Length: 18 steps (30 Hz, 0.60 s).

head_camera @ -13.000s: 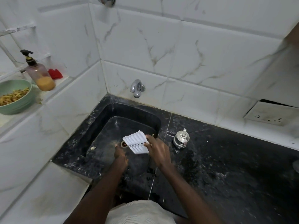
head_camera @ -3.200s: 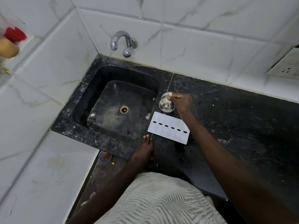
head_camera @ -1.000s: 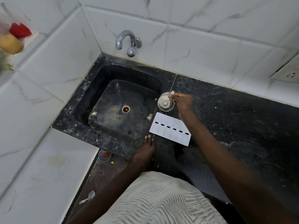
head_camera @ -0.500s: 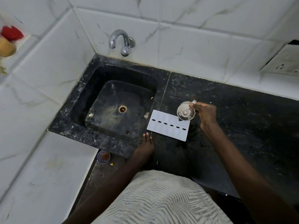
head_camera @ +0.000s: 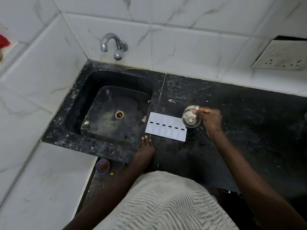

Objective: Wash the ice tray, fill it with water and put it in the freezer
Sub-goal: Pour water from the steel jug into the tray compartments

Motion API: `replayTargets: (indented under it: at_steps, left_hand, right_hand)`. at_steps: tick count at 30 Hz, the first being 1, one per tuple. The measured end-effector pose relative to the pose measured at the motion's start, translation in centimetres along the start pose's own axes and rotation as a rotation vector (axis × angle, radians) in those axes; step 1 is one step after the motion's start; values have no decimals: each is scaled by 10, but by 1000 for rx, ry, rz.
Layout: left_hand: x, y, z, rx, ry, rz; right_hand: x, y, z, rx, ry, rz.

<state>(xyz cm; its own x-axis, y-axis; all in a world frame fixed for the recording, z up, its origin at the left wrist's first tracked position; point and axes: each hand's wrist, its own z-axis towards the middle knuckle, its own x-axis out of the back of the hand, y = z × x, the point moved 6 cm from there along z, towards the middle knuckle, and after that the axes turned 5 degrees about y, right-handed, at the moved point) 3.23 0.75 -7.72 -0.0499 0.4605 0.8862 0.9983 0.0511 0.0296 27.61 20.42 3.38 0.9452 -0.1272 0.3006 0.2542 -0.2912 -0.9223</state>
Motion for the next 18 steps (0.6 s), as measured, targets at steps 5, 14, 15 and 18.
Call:
replayTargets:
  at_steps: [5,14,15,18]
  left_hand:
    - [-2,-1,2,3,-1,-17]
    - [-4,-3,-1,0,16,-32]
    - [-5,-3,-1,-2,20,-31]
    - [-6,-4,-1,-4,17,-36]
  right_hand:
    - [-1,0,-3,82,-13,-22]
    - [-2,0,-7,146,-13,-62]
    - [-1,1,-6,145,-8,-63]
    - [0,3,-4,136,3,-52]
